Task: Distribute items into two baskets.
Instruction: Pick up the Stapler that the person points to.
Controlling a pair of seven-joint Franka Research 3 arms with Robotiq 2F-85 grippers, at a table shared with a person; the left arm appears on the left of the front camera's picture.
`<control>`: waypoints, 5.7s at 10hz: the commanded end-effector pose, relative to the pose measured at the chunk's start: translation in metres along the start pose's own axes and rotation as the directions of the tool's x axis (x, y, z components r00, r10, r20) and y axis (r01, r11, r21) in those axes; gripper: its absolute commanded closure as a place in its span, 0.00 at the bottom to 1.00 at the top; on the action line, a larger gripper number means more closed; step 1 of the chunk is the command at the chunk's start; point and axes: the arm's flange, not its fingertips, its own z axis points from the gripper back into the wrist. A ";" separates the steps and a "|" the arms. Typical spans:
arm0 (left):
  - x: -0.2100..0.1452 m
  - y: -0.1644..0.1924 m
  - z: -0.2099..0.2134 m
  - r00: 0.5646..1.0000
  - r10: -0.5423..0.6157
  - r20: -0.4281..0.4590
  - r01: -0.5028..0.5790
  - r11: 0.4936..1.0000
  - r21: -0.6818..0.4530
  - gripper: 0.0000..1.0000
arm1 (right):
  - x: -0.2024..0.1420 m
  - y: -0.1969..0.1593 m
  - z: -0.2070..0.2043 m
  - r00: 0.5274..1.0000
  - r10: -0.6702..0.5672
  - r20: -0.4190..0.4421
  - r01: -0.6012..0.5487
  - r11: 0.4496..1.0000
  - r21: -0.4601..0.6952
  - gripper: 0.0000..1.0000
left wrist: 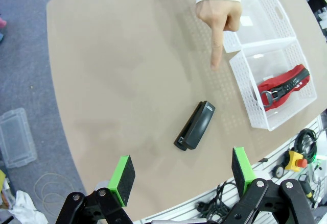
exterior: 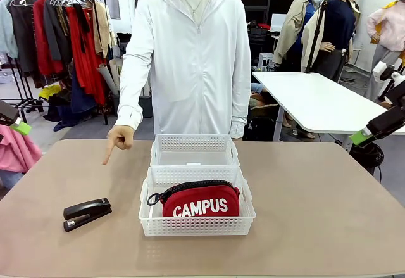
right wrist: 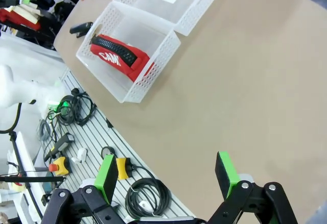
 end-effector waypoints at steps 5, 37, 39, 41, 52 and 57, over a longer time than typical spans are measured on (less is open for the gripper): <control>0.000 0.000 0.000 1.000 0.000 0.005 0.000 1.000 -0.011 0.02 | 0.000 0.001 -0.001 1.000 -0.008 0.007 0.008 1.000 0.006 0.00; -0.033 -0.114 -0.224 0.615 -0.604 -0.506 0.694 0.720 -0.015 0.02 | 0.000 0.001 -0.001 1.000 -0.008 0.007 0.008 1.000 0.006 0.00; -0.038 -0.109 -0.237 0.597 -0.611 -0.520 0.705 0.709 -0.024 0.02 | 0.000 0.001 -0.001 1.000 -0.008 0.007 0.008 1.000 0.006 0.00; -0.043 -0.103 -0.250 0.585 -0.612 -0.533 0.708 0.705 -0.033 0.02 | 0.000 0.001 -0.001 1.000 -0.008 0.007 0.008 1.000 0.006 0.00; -0.055 -0.090 -0.274 0.577 -0.603 -0.551 0.705 0.708 -0.038 0.28 | 0.000 0.001 -0.001 1.000 -0.008 0.007 0.008 1.000 0.006 0.00; -0.056 -0.090 -0.274 0.587 -0.596 -0.547 0.697 0.717 -0.033 0.99 | 0.000 0.001 -0.001 1.000 -0.008 0.007 0.008 1.000 0.006 0.00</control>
